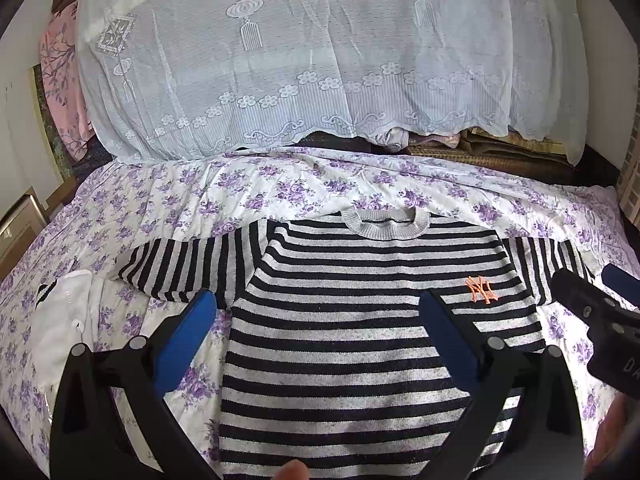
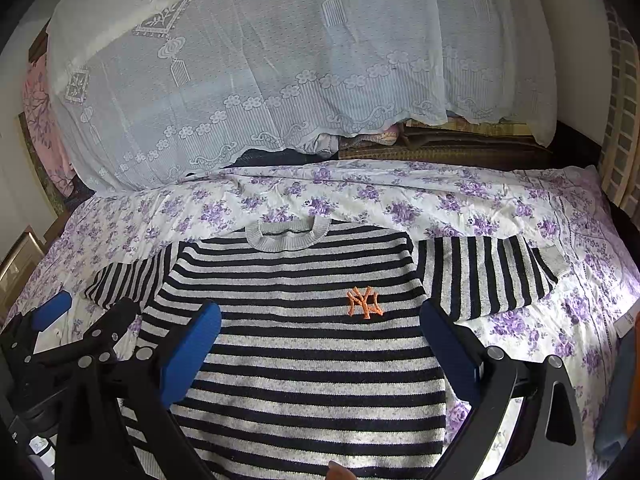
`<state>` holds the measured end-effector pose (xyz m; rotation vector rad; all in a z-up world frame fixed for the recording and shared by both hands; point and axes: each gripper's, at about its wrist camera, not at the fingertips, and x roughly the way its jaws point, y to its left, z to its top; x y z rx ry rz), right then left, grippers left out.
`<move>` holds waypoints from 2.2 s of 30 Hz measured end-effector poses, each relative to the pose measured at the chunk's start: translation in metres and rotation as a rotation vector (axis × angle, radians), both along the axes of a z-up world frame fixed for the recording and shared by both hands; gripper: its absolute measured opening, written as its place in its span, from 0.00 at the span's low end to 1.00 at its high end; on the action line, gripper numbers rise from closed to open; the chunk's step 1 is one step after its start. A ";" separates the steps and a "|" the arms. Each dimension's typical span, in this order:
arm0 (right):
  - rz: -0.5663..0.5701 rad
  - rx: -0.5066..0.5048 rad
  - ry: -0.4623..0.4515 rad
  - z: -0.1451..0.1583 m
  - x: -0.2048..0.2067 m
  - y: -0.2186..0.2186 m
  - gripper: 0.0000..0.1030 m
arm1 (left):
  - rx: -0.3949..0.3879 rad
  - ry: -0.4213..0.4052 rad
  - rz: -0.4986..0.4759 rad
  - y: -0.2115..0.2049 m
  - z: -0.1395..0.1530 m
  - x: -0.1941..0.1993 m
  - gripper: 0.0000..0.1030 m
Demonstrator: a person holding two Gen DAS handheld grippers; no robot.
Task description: Fold small clothes
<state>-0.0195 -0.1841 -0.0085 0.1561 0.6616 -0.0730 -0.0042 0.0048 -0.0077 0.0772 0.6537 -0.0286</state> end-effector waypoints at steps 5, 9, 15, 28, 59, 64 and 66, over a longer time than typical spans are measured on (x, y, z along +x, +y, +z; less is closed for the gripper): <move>0.000 0.000 0.000 0.000 0.000 0.000 0.97 | -0.001 0.000 0.000 0.000 0.000 0.000 0.96; 0.000 0.000 -0.001 0.000 0.000 0.000 0.97 | 0.000 0.001 0.000 0.000 0.000 0.000 0.96; 0.000 0.001 0.000 0.000 0.000 0.001 0.97 | 0.001 0.002 -0.001 -0.001 -0.001 -0.002 0.96; -0.027 0.004 0.056 -0.021 0.019 -0.004 0.97 | 0.019 0.052 0.022 0.012 -0.026 0.006 0.96; -0.190 0.716 -0.040 -0.152 0.027 -0.192 0.97 | -0.021 0.302 -0.019 -0.010 -0.171 0.093 0.96; -0.453 0.815 -0.087 -0.175 -0.013 -0.289 0.97 | -0.017 0.300 -0.016 -0.010 -0.170 0.093 0.96; -0.473 0.853 -0.094 -0.182 -0.014 -0.309 0.97 | -0.017 0.298 -0.016 -0.010 -0.171 0.092 0.96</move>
